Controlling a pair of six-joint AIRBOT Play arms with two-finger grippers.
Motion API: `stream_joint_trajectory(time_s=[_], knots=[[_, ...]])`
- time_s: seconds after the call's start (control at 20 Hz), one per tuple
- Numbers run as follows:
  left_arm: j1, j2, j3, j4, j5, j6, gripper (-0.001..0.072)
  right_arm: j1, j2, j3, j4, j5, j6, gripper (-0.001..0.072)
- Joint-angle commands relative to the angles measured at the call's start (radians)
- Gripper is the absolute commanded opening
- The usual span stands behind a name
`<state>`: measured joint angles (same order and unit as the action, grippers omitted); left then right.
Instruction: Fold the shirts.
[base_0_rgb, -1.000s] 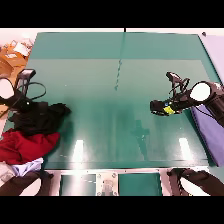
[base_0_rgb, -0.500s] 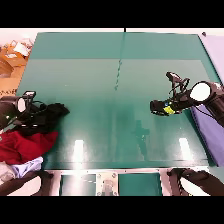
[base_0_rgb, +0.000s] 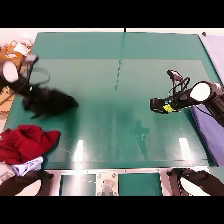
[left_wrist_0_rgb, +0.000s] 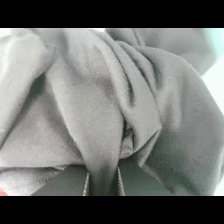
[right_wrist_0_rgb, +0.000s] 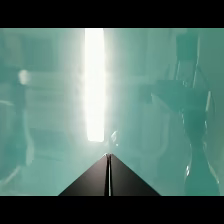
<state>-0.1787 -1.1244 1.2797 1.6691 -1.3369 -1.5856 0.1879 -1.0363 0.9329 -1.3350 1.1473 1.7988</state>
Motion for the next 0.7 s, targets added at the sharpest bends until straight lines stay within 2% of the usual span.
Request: stream_joint_trajectory(time_s=[0.0, 0.1, 0.25, 0.3, 0.35, 0.4, 0.45, 0.5, 0.65], knots=[[-0.251, 0.027, 0.257, -0.066, 0.034, -0.022, 0.0029, -0.026, 0.002, 0.025, -0.001, -0.013, -0.003, 0.0021], [-0.36, 0.018, 0.261, -0.097, 0.144, -0.023, 0.0029, -0.072, 0.002, 0.069, -0.001, -0.009, -0.003, 0.0021], [-0.435, -0.102, 0.259, -0.184, 0.146, -0.031, 0.0033, -0.137, 0.002, 0.13, -0.001, -0.002, -0.004, 0.0022], [-0.444, -0.154, 0.259, -0.231, 0.15, -0.034, 0.0037, -0.155, 0.002, 0.14, -0.001, -0.002, -0.004, 0.0091], [-0.448, -0.206, 0.259, -0.281, 0.153, -0.033, 0.0306, -0.172, 0.002, 0.146, -0.001, -0.002, -0.004, 0.0317], [-0.447, -0.257, 0.259, -0.331, 0.148, -0.034, 0.072, -0.187, 0.001, 0.146, -0.001, -0.002, -0.004, 0.0485], [-0.445, -0.294, 0.259, -0.353, 0.135, -0.037, 0.0689, -0.205, 0.001, 0.146, -0.001, 0.004, -0.022, 0.05], [-0.444, -0.322, 0.259, -0.333, 0.112, -0.037, 0.0687, -0.22, 0.0, 0.145, -0.001, 0.02, -0.038, 0.05], [-0.437, -0.34, 0.259, -0.181, 0.047, -0.037, 0.0685, -0.264, -0.008, 0.095, -0.001, 0.038, -0.049, 0.049]])
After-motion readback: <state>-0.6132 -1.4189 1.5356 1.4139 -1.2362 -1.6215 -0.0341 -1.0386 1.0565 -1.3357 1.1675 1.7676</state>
